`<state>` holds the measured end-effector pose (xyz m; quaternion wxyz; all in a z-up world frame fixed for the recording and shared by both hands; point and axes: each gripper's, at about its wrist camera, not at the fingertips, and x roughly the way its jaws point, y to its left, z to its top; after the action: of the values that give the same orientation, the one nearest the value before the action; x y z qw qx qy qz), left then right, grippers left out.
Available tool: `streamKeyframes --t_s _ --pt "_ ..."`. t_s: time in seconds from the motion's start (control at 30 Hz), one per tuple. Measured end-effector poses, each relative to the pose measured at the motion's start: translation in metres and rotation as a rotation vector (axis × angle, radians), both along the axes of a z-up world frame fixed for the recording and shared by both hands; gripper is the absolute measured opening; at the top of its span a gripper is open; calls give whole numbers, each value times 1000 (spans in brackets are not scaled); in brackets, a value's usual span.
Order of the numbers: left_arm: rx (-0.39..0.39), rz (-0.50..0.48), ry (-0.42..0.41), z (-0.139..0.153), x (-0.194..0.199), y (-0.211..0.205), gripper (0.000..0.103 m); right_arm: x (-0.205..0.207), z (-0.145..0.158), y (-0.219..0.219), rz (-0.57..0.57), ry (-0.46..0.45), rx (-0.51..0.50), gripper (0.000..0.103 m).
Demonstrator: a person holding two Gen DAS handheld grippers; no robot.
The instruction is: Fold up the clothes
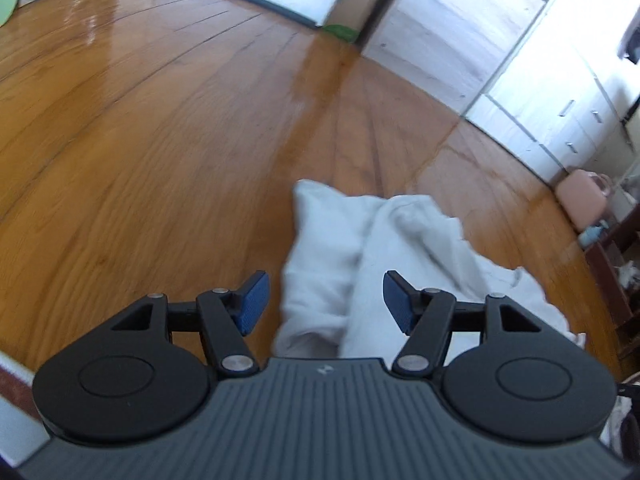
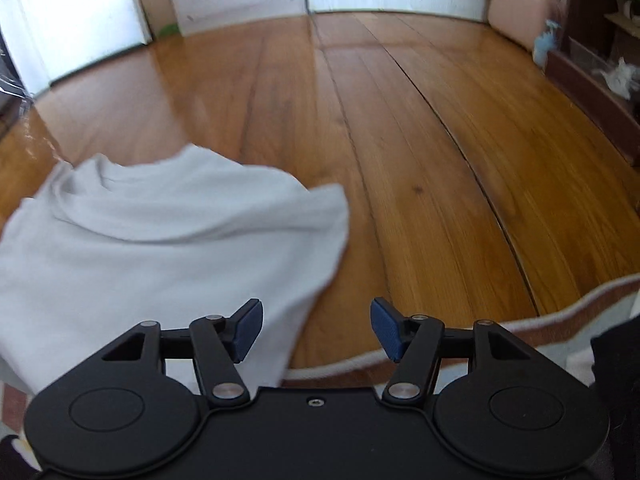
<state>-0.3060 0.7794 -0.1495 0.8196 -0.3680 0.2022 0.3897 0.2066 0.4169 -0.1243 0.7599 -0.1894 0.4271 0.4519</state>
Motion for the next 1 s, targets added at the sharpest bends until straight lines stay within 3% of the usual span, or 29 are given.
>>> streamKeyframes --t_s 0.07,0.2,0.3,0.4,0.53,0.7,0.77,0.87,1.0 --pt "13 -51 0 2 12 2 63 7 -6 0 -21 19 -10 65" --pt "72 -133 75 2 39 -6 68 20 -9 0 -74 68 8 65" --pt "55 -192 128 -4 54 -10 68 31 -11 0 -115 121 17 65" --pt "30 -180 174 -9 60 -9 68 42 -12 1 -145 165 28 65" --pt "51 -187 143 -2 59 -5 68 45 -16 7 -116 144 3 65" --pt "146 -196 213 6 65 8 69 33 -31 11 -64 85 -33 65" --pt "129 -171 199 5 54 17 69 33 -36 13 -63 80 -18 65" --pt "123 -233 148 7 49 27 69 32 -42 16 -61 73 7 65" --pt "14 -240 201 0 71 57 66 52 -47 32 -99 102 -14 65"
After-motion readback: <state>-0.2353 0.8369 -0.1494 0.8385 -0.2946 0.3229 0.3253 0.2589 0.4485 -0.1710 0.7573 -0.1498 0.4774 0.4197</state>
